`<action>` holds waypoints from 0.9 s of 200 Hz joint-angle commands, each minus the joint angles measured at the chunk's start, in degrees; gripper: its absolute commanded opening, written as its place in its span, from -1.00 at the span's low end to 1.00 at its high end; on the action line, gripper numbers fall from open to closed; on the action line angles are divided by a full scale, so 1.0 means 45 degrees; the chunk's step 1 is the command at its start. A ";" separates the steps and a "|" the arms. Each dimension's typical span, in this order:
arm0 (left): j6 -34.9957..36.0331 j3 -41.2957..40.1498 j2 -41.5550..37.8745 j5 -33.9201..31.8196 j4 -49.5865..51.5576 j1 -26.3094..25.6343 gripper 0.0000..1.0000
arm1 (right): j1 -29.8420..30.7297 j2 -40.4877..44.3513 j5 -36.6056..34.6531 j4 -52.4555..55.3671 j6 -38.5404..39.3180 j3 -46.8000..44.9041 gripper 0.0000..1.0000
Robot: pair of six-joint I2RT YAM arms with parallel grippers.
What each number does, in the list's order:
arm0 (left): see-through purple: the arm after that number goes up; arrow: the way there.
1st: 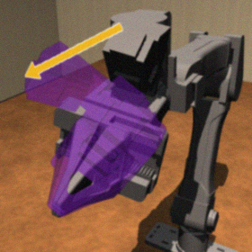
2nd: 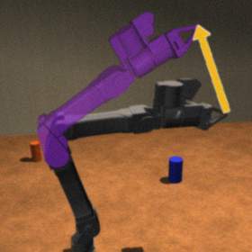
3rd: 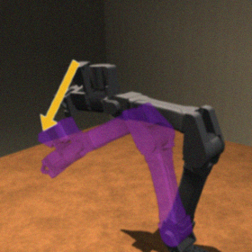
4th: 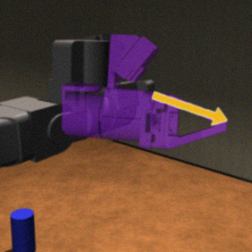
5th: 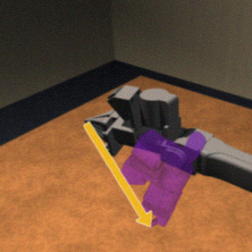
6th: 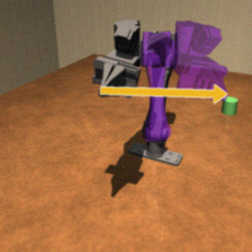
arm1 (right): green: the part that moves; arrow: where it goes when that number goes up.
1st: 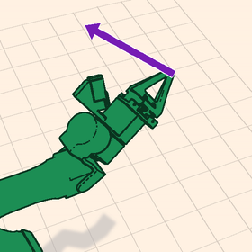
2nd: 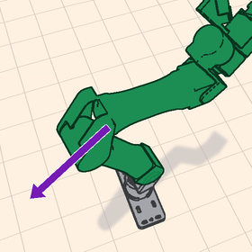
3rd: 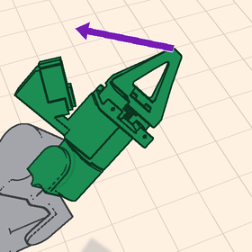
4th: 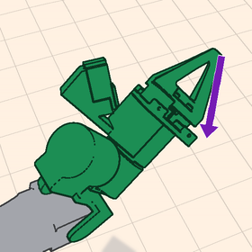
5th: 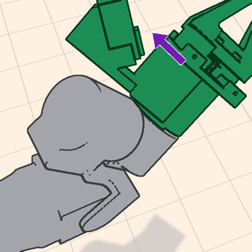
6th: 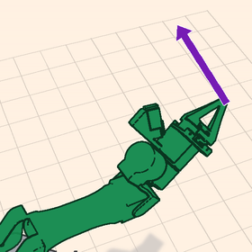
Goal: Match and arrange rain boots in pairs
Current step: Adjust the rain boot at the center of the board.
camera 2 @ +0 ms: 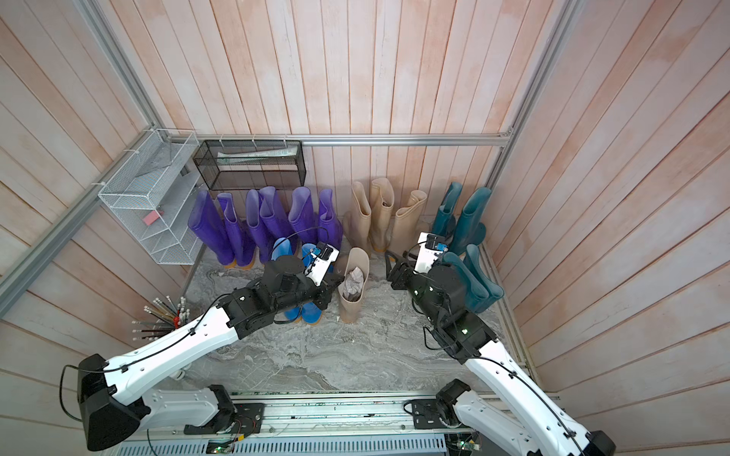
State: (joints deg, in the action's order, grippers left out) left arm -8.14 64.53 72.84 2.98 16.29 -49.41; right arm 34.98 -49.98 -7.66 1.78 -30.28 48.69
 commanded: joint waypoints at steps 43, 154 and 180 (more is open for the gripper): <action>0.0372 0.0149 -0.0237 0.1517 0.0459 -0.0229 -1.00 | -0.0079 -0.2434 0.3420 -0.1719 0.0583 -0.0070 0.45; 0.0751 -0.0054 -0.0415 0.0675 0.0447 -0.0225 -1.00 | 0.0064 -0.1651 0.2335 -0.0708 -0.0156 -0.0572 -1.00; 0.0741 -0.0043 -0.0421 0.0265 0.0368 -0.0212 -1.00 | 0.0146 -0.1940 0.2797 -0.0708 -0.0419 -0.0570 -1.00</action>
State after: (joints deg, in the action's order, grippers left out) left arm -5.89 64.51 72.10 6.09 17.52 -50.06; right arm 35.11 -58.78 4.99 -0.36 -30.11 46.02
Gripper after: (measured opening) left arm 0.045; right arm 0.054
